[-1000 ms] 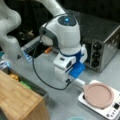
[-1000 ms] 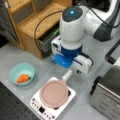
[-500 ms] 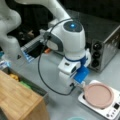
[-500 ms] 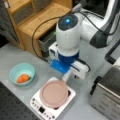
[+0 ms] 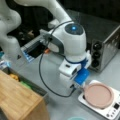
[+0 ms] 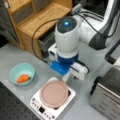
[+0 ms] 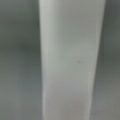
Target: Pick up the pan. Place the pan on the table. Pick up the bowl. Place the bowl on the stove.
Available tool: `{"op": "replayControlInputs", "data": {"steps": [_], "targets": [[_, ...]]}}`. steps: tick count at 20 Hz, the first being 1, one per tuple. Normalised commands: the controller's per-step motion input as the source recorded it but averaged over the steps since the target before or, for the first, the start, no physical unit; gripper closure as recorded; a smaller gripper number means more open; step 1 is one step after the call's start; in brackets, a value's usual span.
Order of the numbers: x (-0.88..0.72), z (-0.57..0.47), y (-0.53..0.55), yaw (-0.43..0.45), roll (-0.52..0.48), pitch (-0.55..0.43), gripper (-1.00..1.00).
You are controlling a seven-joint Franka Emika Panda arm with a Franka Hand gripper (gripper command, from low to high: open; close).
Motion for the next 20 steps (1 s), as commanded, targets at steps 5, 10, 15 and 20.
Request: {"op": "replayControlInputs", "data": {"steps": [5,10,15,20], "targets": [[0.26,-0.09,-0.04,0.098,-0.069,0.082,-1.00],[0.22,0.02,-0.04,0.104,-0.060,0.048,-1.00],[0.19,0.05,-0.03,0.100,-0.058,0.038,-1.00],[0.17,0.07,-0.02,0.094,-0.056,0.051,-1.00]]}}
